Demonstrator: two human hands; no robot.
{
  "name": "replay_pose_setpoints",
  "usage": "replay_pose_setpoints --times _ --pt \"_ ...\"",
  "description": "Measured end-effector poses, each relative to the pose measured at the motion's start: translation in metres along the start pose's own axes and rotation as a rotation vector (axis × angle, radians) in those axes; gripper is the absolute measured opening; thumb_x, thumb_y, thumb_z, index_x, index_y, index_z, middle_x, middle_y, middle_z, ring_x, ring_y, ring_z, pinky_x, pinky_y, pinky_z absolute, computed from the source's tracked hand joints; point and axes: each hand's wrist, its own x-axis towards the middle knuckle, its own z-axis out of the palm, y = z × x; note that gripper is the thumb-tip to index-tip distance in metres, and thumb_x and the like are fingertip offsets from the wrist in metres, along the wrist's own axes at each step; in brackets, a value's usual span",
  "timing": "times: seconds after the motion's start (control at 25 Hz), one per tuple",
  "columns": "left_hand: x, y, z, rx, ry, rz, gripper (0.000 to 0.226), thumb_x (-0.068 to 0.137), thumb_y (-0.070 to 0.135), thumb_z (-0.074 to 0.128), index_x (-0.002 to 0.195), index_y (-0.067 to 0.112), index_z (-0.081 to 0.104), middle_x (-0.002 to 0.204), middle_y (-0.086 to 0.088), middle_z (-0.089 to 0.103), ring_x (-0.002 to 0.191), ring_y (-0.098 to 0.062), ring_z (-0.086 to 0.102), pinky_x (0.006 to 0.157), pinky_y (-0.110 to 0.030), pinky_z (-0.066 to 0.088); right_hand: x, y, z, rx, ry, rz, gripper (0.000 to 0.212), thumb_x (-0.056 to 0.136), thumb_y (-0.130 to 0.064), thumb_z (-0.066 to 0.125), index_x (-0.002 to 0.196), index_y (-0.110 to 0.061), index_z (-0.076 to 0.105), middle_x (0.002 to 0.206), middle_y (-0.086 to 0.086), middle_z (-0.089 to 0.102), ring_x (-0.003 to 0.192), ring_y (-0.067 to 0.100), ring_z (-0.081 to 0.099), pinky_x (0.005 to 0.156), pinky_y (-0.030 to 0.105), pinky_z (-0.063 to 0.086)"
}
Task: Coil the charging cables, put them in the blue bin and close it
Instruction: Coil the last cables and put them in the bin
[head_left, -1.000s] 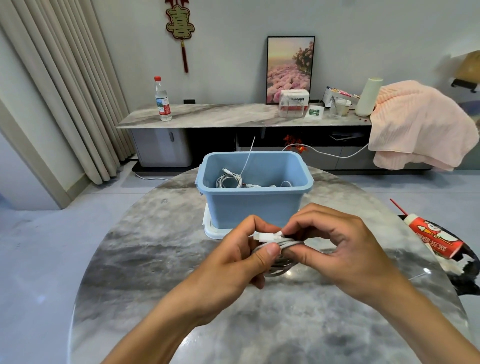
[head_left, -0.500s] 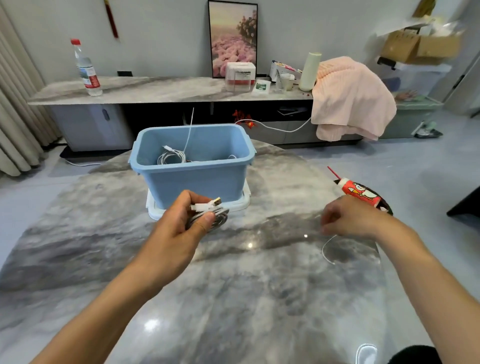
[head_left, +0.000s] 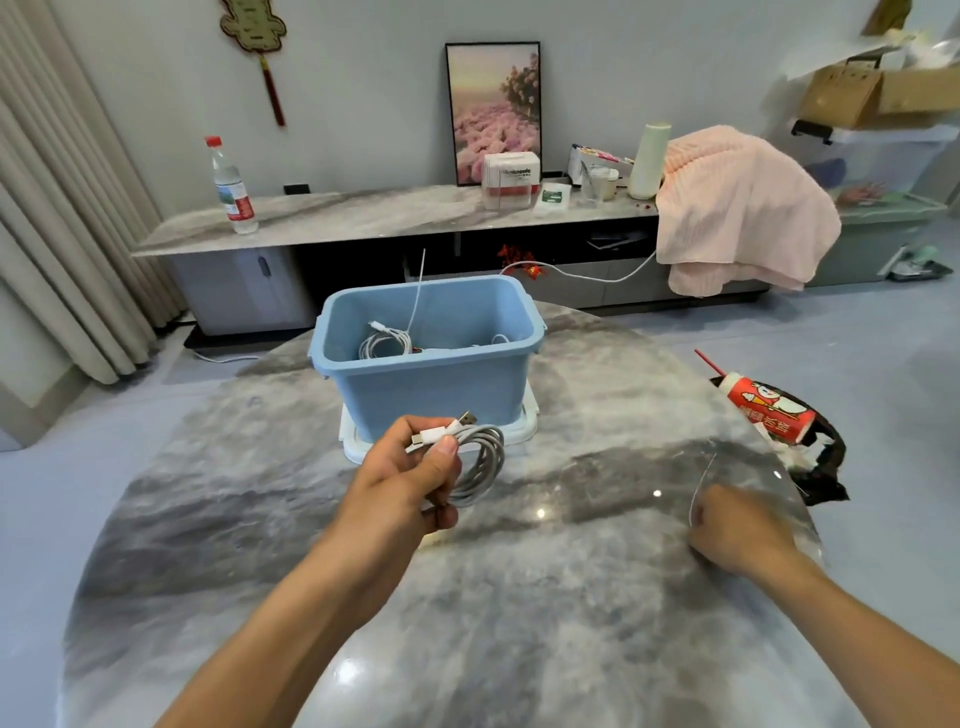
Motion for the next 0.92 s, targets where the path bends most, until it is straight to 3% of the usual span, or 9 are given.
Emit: replay_pose_setpoints --times 0.12,0.24,0.32,0.4,0.48,0.6,0.72,0.92 --pt "0.002 0.003 -0.001 -0.025 0.030 -0.012 0.009 0.097 0.013 0.054 0.102 0.015 0.061 0.064 0.003 0.053 0.056 -0.009 0.043 0.059 -0.030 0.038 -0.009 -0.022 -0.018 0.000 0.013 -0.070 0.021 0.077 -0.032 0.062 0.063 -0.020 0.053 0.064 -0.006 0.056 0.066 0.016 0.057 0.052 0.027 0.039" --pt "0.011 0.008 -0.009 -0.065 0.149 -0.029 0.008 0.099 0.016 0.054 0.099 0.019 0.061 0.067 0.002 0.053 0.055 -0.009 0.043 0.058 -0.029 0.038 -0.042 -0.062 -0.077 0.342 0.091 -0.378 0.021 0.070 -0.027 0.067 0.057 -0.020 0.051 0.053 -0.006 0.053 0.051 0.005 0.047 0.048 0.021 0.034" --pt "0.018 0.011 -0.017 -0.104 0.241 -0.028 0.007 0.099 0.018 0.053 0.098 0.019 0.060 0.069 0.001 0.053 0.056 -0.010 0.042 0.056 -0.028 0.037 -0.082 -0.080 -0.122 0.534 0.157 -0.648 0.013 0.065 -0.027 0.062 0.060 -0.021 0.051 0.053 -0.006 0.050 0.049 0.007 0.043 0.048 0.019 0.034" --pt "0.022 0.012 -0.022 -0.130 0.297 -0.033 0.006 0.100 0.019 0.053 0.098 0.019 0.059 0.070 0.001 0.053 0.057 -0.010 0.042 0.055 -0.027 0.037 -0.121 -0.087 -0.150 0.591 0.211 -0.885 0.008 0.062 -0.029 0.054 0.064 -0.023 0.050 0.054 -0.007 0.047 0.050 0.008 0.044 0.048 0.025 0.039" --pt "0.023 0.013 -0.023 -0.141 0.322 -0.031 0.006 0.100 0.020 0.052 0.098 0.019 0.058 0.071 0.000 0.053 0.058 -0.011 0.041 0.055 -0.027 0.037 -0.138 -0.092 -0.159 0.532 0.153 -1.016 0.004 0.063 -0.027 0.053 0.064 -0.025 0.049 0.055 -0.009 0.046 0.051 0.009 0.046 0.047 0.026 0.043" --pt "0.023 0.013 -0.021 -0.123 0.316 -0.021 0.006 0.100 0.019 0.053 0.097 0.019 0.058 0.071 0.000 0.053 0.058 -0.011 0.041 0.055 -0.027 0.037 -0.135 -0.103 -0.153 0.398 0.028 -1.022 0.009 0.064 -0.020 0.056 0.065 -0.021 0.047 0.055 -0.002 0.046 0.052 0.014 0.043 0.050 0.021 0.039" --pt "0.020 0.010 -0.016 -0.050 0.274 0.007 0.007 0.100 0.018 0.053 0.097 0.020 0.059 0.070 0.001 0.053 0.058 -0.011 0.042 0.056 -0.028 0.037 -0.130 -0.114 -0.138 0.308 0.125 -0.990 0.011 0.066 -0.026 0.054 0.067 -0.027 0.043 0.059 0.000 0.047 0.059 0.017 0.044 0.051 0.018 0.033" --pt "0.014 0.004 -0.008 0.108 0.173 0.058 0.007 0.099 0.017 0.054 0.102 0.018 0.061 0.067 0.005 0.052 0.060 -0.011 0.044 0.057 -0.028 0.041 -0.127 -0.124 -0.123 0.265 0.310 -1.099 0.015 0.070 -0.026 0.053 0.070 -0.030 0.039 0.060 -0.012 0.041 0.060 0.009 0.043 0.052 0.019 0.036"
